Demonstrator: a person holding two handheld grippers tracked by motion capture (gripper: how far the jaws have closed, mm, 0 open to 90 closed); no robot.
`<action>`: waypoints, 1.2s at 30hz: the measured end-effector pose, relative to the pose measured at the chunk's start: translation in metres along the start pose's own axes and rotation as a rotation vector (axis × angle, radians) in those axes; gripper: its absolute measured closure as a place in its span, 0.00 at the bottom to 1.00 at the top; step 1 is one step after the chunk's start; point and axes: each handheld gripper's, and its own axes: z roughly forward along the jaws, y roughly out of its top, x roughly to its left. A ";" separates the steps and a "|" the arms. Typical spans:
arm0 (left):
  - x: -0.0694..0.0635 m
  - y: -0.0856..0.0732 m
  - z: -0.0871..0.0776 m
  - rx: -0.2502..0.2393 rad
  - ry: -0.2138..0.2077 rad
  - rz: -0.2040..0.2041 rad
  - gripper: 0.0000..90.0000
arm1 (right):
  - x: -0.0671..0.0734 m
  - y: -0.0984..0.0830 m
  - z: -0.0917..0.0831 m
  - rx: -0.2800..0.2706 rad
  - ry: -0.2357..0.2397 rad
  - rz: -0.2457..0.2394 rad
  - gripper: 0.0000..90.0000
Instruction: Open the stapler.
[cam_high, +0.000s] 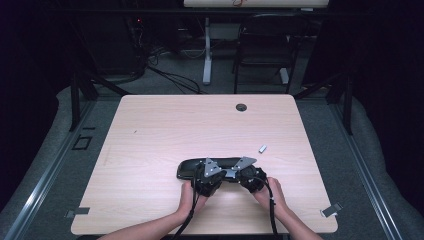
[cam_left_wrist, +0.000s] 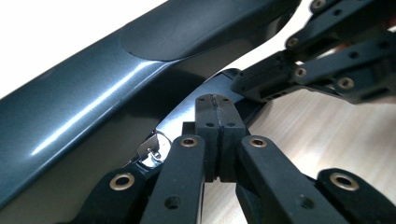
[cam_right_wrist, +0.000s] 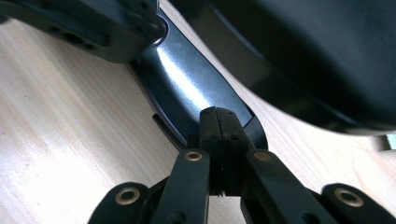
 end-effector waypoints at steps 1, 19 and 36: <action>0.000 0.000 0.001 -0.005 0.002 -0.002 1.00 | 0.002 -0.002 0.000 -0.012 -0.020 -0.008 1.00; -0.001 0.000 0.011 -0.055 0.032 -0.040 1.00 | -0.001 -0.004 -0.001 -0.026 0.019 0.025 1.00; -0.007 -0.001 0.014 -0.103 0.039 -0.035 1.00 | -0.002 -0.006 0.001 -0.051 0.005 0.058 1.00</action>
